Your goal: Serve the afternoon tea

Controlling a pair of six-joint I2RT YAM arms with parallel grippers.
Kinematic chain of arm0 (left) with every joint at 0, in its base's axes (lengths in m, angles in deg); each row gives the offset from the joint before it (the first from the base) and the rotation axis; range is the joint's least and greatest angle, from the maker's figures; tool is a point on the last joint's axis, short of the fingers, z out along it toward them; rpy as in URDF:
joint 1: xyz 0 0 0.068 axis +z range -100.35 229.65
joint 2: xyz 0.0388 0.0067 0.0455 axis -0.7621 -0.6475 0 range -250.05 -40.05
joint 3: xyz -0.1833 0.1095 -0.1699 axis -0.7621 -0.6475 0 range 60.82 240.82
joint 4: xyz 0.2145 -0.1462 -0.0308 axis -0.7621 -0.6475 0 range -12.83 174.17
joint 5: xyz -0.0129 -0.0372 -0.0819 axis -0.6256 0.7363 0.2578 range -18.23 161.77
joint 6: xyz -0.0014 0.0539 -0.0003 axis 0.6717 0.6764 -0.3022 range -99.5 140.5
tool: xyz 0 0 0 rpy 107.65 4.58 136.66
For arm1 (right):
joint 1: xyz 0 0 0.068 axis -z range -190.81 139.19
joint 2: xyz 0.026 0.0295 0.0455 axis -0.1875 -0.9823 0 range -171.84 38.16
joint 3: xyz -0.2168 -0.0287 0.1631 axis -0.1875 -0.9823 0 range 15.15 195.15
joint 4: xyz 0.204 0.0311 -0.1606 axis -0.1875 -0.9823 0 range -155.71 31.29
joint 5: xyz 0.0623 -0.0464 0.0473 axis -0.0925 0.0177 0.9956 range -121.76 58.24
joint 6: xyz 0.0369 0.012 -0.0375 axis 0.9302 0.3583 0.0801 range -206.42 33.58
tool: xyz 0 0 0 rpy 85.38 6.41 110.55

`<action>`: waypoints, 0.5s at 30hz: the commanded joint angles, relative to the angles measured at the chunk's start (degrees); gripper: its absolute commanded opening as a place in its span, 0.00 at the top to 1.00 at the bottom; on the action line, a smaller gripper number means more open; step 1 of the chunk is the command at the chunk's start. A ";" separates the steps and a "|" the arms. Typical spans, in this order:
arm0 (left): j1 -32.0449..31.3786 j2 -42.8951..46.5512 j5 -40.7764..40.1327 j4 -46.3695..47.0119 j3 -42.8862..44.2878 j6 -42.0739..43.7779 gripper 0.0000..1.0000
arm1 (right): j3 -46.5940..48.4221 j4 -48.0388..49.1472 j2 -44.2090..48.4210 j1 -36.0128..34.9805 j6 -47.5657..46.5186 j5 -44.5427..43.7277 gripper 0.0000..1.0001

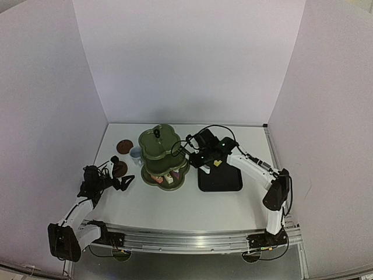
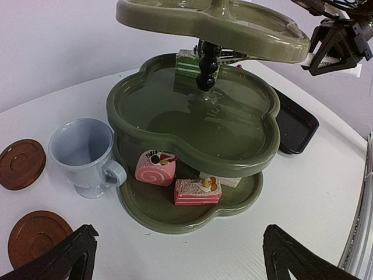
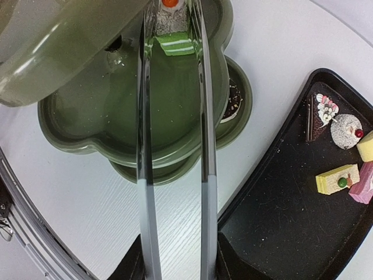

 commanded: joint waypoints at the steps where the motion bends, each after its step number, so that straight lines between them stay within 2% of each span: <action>1: -0.17 0.92 -0.11 1.23 -0.13 1.14 0.00 | 2.00 0.60 1.37 -0.49 -0.24 -0.32 0.69; 15: -0.17 0.73 -0.19 0.11 0.50 2.35 0.00 | -4.49 0.37 9.02 -0.48 2.66 -1.94 0.69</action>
